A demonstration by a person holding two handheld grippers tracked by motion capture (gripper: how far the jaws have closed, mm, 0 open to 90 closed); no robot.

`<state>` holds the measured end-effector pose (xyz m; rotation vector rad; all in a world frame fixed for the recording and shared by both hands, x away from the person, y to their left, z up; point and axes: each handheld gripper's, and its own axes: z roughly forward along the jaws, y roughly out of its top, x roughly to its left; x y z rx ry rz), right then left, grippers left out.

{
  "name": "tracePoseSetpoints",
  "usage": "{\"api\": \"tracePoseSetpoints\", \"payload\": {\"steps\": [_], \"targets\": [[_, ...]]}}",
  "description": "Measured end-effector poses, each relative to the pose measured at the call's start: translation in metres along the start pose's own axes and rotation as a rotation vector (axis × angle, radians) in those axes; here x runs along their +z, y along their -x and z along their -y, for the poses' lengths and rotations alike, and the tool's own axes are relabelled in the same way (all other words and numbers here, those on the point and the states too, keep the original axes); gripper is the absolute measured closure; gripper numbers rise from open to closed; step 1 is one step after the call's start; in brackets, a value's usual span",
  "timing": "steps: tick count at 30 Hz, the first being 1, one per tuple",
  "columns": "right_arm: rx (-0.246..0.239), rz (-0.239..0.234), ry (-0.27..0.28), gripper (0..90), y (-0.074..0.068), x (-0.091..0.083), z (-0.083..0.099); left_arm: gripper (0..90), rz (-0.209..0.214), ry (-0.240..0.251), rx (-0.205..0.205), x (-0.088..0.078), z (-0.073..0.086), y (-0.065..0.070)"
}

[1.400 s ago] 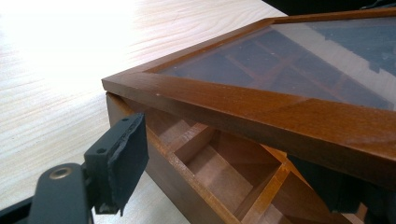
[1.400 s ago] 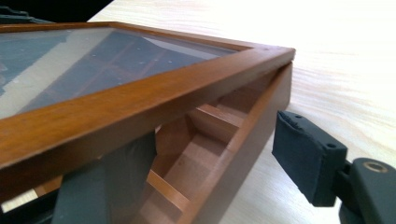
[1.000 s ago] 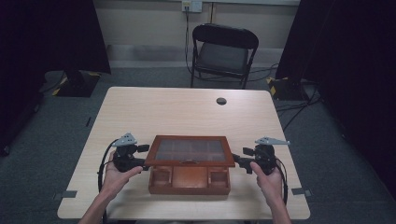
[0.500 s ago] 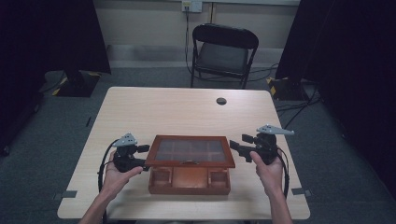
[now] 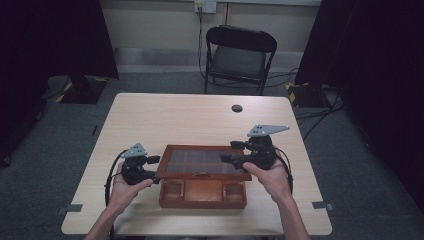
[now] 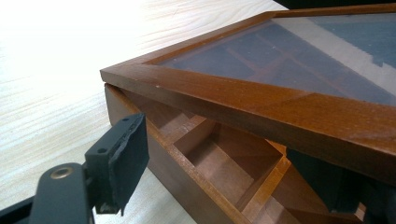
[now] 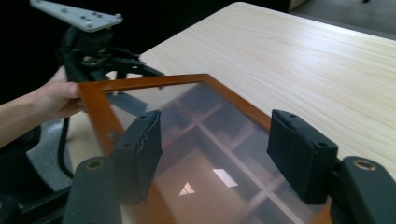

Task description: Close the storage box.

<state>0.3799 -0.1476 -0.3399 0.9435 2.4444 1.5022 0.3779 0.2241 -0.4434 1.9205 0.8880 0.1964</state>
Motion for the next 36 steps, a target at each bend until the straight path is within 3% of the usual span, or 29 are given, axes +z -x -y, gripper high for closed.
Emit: {"api": "tracePoseSetpoints", "payload": {"steps": [6,9,10,11,12,13,16,18,29,36], "targets": [[-0.054,-0.079,-0.057,35.5,-0.014,0.012,-0.008,20.8,-0.003,0.002,-0.002,0.0,0.0,0.001],[-0.095,-0.104,-0.087,41.9,-0.025,0.019,-0.01,20.8,-0.004,0.001,0.0,0.0,0.001,0.001],[-0.116,-0.131,-0.106,49.2,-0.031,0.023,-0.011,20.7,-0.001,0.002,-0.003,0.0,0.001,0.001],[-0.116,-0.131,-0.106,49.2,-0.031,0.023,-0.011,20.7,-0.001,0.002,-0.003,0.0,0.001,0.001],[-0.131,-0.172,-0.129,56.2,-0.035,0.027,-0.013,20.8,0.001,0.003,-0.004,0.0,0.001,0.001],[-0.134,-0.183,-0.141,60.8,-0.036,0.029,-0.014,20.8,0.001,0.003,-0.002,0.0,0.001,0.001],[-0.163,-0.207,-0.185,65.0,-0.039,0.035,-0.015,20.8,-0.003,0.003,0.0,0.0,0.001,0.001],[-0.178,-0.229,-0.24,71.7,-0.04,0.043,-0.015,20.8,-0.002,0.003,0.0,0.0,0.001,0.001],[-0.139,-0.303,-0.276,77.5,-0.029,0.054,-0.012,20.7,-0.003,-0.001,0.007,0.0,0.001,0.001],[-0.123,-0.316,-0.295,81.5,-0.027,0.056,-0.013,21.1,0.001,0.002,0.004,0.0,0.001,0.001]]}}
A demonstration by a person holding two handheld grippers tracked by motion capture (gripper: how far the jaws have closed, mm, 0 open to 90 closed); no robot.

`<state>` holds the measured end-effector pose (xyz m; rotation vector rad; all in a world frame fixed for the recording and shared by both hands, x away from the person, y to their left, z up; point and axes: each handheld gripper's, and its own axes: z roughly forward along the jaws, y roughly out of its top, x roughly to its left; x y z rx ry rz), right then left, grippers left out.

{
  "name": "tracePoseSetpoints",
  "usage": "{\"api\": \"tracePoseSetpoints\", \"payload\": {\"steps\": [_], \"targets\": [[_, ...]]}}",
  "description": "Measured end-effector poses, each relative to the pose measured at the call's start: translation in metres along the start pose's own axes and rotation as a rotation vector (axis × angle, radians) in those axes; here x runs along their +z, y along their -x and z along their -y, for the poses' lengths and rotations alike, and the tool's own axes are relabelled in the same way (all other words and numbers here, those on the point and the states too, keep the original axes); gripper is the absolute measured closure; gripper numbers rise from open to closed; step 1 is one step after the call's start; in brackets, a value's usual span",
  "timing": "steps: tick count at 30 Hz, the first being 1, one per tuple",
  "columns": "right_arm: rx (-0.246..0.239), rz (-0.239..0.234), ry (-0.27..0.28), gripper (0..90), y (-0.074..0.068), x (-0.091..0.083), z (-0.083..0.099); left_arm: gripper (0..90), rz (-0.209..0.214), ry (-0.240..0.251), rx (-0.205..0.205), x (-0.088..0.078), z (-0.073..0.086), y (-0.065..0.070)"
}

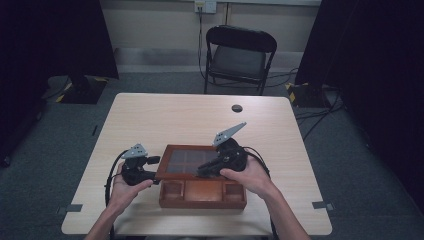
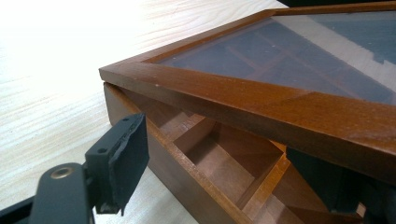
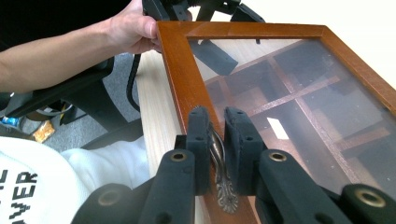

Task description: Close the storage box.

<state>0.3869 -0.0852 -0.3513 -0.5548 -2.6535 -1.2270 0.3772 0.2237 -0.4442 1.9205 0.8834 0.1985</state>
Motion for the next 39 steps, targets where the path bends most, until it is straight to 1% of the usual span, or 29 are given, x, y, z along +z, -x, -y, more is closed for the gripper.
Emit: {"api": "tracePoseSetpoints", "payload": {"steps": [2,4,5,6,9,10,11,12,13,16,19,20,21,22,23,24,25,26,27,28,29,30,31,32,33,35,36,39], "targets": [[-0.007,0.008,0.002,81.6,-0.001,0.0,0.0,21.0,0.0,-0.001,0.0,0.0,0.0,0.0],[-0.012,0.025,-0.009,81.7,-0.003,-0.001,-0.002,20.0,0.004,-0.006,-0.004,0.0,0.0,-0.001],[-0.012,0.025,-0.009,81.7,-0.003,-0.001,-0.002,20.0,0.002,-0.015,-0.003,0.0,0.0,-0.001],[-0.013,0.023,-0.012,81.9,-0.003,0.0,-0.002,19.8,-0.007,-0.015,-0.008,-0.001,0.002,-0.001],[-0.016,0.026,-0.023,81.9,-0.004,0.002,-0.002,19.9,-0.01,-0.027,-0.018,-0.004,0.005,-0.003],[-0.02,0.027,-0.037,82.0,-0.006,0.004,-0.001,19.9,-0.028,-0.027,-0.029,-0.008,0.009,-0.007],[-0.02,0.027,-0.037,82.0,-0.006,0.004,-0.001,19.9,-0.028,-0.027,-0.029,-0.008,0.009,-0.007],[-0.024,0.033,-0.04,82.0,-0.007,0.005,0.001,19.9,-0.042,-0.032,-0.037,-0.013,0.012,-0.012],[-0.027,0.031,-0.036,82.0,-0.007,0.006,0.002,19.9,-0.042,-0.032,-0.037,-0.013,0.012,-0.012],[-0.024,0.03,-0.043,82.0,-0.007,0.007,0.004,19.9,-0.057,-0.019,-0.061,-0.018,0.015,-0.02],[-0.028,0.029,-0.046,82.1,-0.008,0.009,0.006,19.9,-0.085,-0.023,-0.06,-0.022,0.016,-0.025],[-0.031,0.032,-0.056,82.1,-0.01,0.013,0.009,19.7,-0.095,-0.024,-0.061,-0.022,0.017,-0.028],[-0.031,0.032,-0.056,82.1,-0.01,0.013,0.009,19.4,-0.095,-0.024,-0.061,-0.022,0.017,-0.028],[-0.041,0.044,-0.067,82.1,-0.012,0.016,0.013,18.8,-0.104,-0.033,-0.075,-0.022,0.019,-0.031],[-0.042,0.041,-0.064,82.1,-0.012,0.018,0.015,18.3,-0.104,-0.033,-0.075,-0.022,0.019,-0.031],[-0.044,0.043,-0.072,82.1,-0.013,0.021,0.018,18.3,-0.109,-0.043,-0.089,-0.022,0.021,-0.034],[-0.047,0.05,-0.084,82.1,-0.015,0.024,0.022,18.3,-0.109,-0.045,-0.093,-0.021,0.022,-0.035],[-0.055,0.053,-0.091,82.2,-0.015,0.028,0.025,18.3,-0.114,-0.048,-0.093,-0.021,0.023,-0.036],[-0.055,0.053,-0.091,82.2,-0.015,0.028,0.025,18.4,-0.114,-0.048,-0.093,-0.021,0.023,-0.036],[-0.062,0.065,-0.114,82.2,-0.017,0.036,0.032,18.4,-0.113,-0.054,-0.094,-0.021,0.023,-0.037],[-0.062,0.065,-0.114,82.2,-0.017,0.036,0.032,18.4,-0.116,-0.054,-0.099,-0.02,0.024,-0.037],[-0.06,0.074,-0.134,82.2,-0.016,0.044,0.039,18.4,-0.119,-0.061,-0.092,-0.02,0.024,-0.037],[-0.06,0.074,-0.134,82.2,-0.016,0.044,0.039,18.4,-0.119,-0.061,-0.092,-0.02,0.024,-0.037],[-0.056,0.083,-0.145,82.2,-0.016,0.051,0.047,18.5,-0.119,-0.064,-0.094,-0.019,0.025,-0.037],[-0.056,0.083,-0.145,82.2,-0.016,0.051,0.047,18.5,-0.119,-0.064,-0.094,-0.019,0.025,-0.037],[-0.049,0.085,-0.153,82.3,-0.014,0.056,0.053,18.6,-0.116,-0.07,-0.094,-0.018,0.026,-0.038],[-0.041,0.074,-0.131,82.3,-0.013,0.056,0.055,18.6,-0.117,-0.071,-0.097,-0.017,0.026,-0.039],[-0.051,0.076,-0.129,82.2,-0.013,0.055,0.056,18.5,-0.12,-0.079,-0.1,-0.017,0.027,-0.04]]}}
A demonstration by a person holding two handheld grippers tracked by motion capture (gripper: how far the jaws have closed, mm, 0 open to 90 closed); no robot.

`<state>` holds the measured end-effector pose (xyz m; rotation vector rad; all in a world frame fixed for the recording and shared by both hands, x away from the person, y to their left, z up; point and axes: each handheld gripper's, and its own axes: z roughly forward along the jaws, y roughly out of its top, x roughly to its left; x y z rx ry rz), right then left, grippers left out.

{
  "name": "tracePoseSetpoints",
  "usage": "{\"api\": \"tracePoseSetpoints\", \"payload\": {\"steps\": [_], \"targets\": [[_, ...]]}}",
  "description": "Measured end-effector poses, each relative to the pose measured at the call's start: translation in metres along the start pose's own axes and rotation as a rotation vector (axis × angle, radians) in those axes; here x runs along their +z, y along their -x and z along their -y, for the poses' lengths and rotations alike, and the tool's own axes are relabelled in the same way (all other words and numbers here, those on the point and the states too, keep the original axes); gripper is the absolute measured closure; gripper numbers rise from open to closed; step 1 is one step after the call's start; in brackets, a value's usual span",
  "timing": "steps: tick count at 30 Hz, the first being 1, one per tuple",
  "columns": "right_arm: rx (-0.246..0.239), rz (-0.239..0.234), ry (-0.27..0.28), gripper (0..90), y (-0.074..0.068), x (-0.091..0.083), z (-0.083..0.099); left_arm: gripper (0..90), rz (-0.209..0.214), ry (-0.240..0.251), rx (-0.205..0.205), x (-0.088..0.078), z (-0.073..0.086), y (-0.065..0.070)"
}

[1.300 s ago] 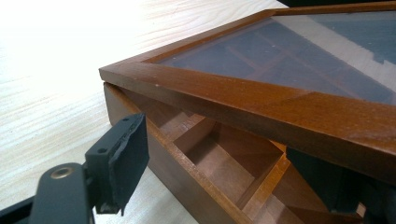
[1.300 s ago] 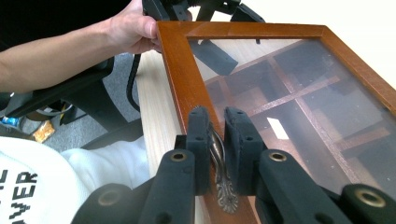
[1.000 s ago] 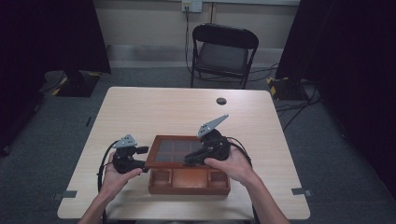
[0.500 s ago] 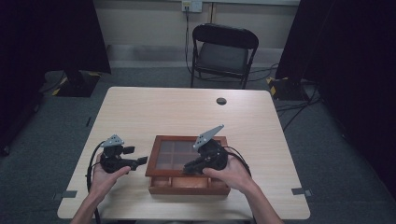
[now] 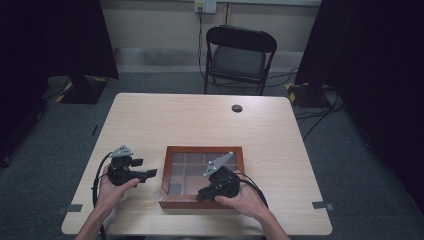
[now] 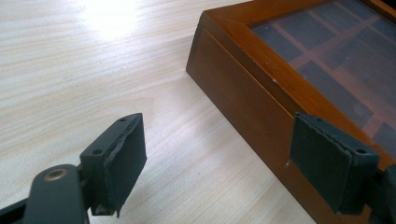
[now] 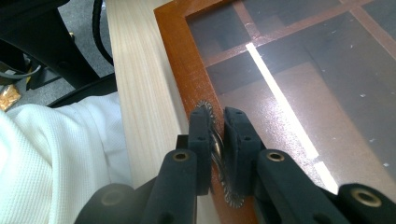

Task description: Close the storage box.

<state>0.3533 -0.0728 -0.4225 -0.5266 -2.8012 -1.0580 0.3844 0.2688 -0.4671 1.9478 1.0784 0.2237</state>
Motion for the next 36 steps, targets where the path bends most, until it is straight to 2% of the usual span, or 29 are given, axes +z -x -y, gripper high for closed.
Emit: {"api": "tracePoseSetpoints", "payload": {"steps": [1,2,3,6,7,8,9,12,13,14,15,16,17,18,20,21,22,23,24,25,27,28,30,31,32,33,36], "targets": [[-0.003,0.003,0.0,74.3,0.0,0.0,0.0,18.5,-0.003,-0.003,-0.004,0.001,0.001,0.0],[-0.003,0.003,0.0,74.3,0.0,0.0,0.0,18.5,-0.003,-0.003,-0.004,0.001,0.001,0.0],[0.014,0.01,0.023,57.1,0.0,0.0,0.002,18.5,-0.01,-0.009,0.0,0.001,0.001,-0.001],[0.036,0.023,0.065,52.8,0.003,-0.005,0.007,18.6,-0.017,-0.018,0.002,0.001,0.002,-0.003],[0.084,0.051,0.135,46.2,0.007,-0.015,0.013,18.7,-0.019,-0.021,-0.002,0.001,0.003,-0.005],[0.084,0.051,0.135,46.2,0.007,-0.015,0.013,18.7,-0.027,-0.026,-0.005,0.001,0.004,-0.006],[0.1,0.088,0.171,48.8,0.01,-0.021,0.018,19.1,-0.037,-0.032,-0.009,0.001,0.005,-0.007],[0.17,0.205,0.249,35.4,0.019,-0.043,0.034,21.5,-0.058,-0.067,-0.027,0.004,0.008,-0.013],[0.239,0.268,0.275,30.5,0.028,-0.057,0.047,22.1,-0.07,-0.079,-0.03,0.005,0.01,-0.014],[0.239,0.268,0.275,30.5,0.028,-0.057,0.047,22.1,-0.09,-0.102,-0.016,0.005,0.011,-0.015],[0.314,0.33,0.289,27.1,0.037,-0.072,0.064,22.1,-0.114,-0.119,-0.005,0.006,0.013,-0.016],[0.314,0.33,0.289,27.1,0.037,-0.072,0.064,22.1,-0.114,-0.119,-0.005,0.006,0.013,-0.016],[0.383,0.403,0.314,24.3,0.046,-0.084,0.082,22.1,-0.134,-0.135,0.001,0.007,0.015,-0.018],[0.383,0.403,0.314,24.3,0.046,-0.084,0.082,21.9,-0.134,-0.135,0.001,0.007,0.015,-0.018],[0.453,0.504,0.296,19.9,0.054,-0.089,0.101,21.3,-0.155,-0.133,-0.006,0.009,0.015,-0.021],[0.519,0.581,0.26,22.2,0.062,-0.089,0.119,21.1,-0.176,-0.125,0.002,0.01,0.015,-0.022],[0.519,0.581,0.26,22.2,0.062,-0.089,0.119,21.1,-0.176,-0.125,0.002,0.01,0.015,-0.022],[0.544,0.647,0.209,21.8,0.068,-0.084,0.136,21.1,-0.206,-0.128,0.032,0.011,0.016,-0.02],[0.544,0.647,0.209,21.8,0.068,-0.084,0.136,21.0,-0.206,-0.128,0.032,0.011,0.016,-0.02],[0.573,0.698,0.149,20.0,0.075,-0.079,0.15,20.8,-0.259,-0.143,0.088,0.014,0.017,-0.017],[0.595,0.736,0.114,18.7,0.08,-0.075,0.158,17.1,-0.259,-0.142,0.082,0.016,0.018,-0.016],[0.595,0.736,0.114,18.7,0.08,-0.075,0.158,16.0,-0.259,-0.142,0.082,0.016,0.018,-0.016],[0.611,0.754,0.09,16.8,0.083,-0.073,0.162,15.2,-0.281,-0.095,0.058,0.018,0.021,-0.014],[0.609,0.789,0.108,13.4,0.084,-0.07,0.164,13.7,-0.285,-0.079,0.057,0.019,0.023,-0.013],[0.609,0.789,0.108,13.4,0.084,-0.07,0.164,13.7,-0.283,-0.089,0.077,0.018,0.023,-0.014],[0.607,0.799,0.135,13.1,0.085,-0.069,0.166,12.7,-0.272,-0.056,0.081,0.019,0.025,-0.016],[0.615,0.815,0.151,10.8,0.084,-0.067,0.166,11.5,-0.274,-0.06,0.085,0.019,0.025,-0.018]]}}
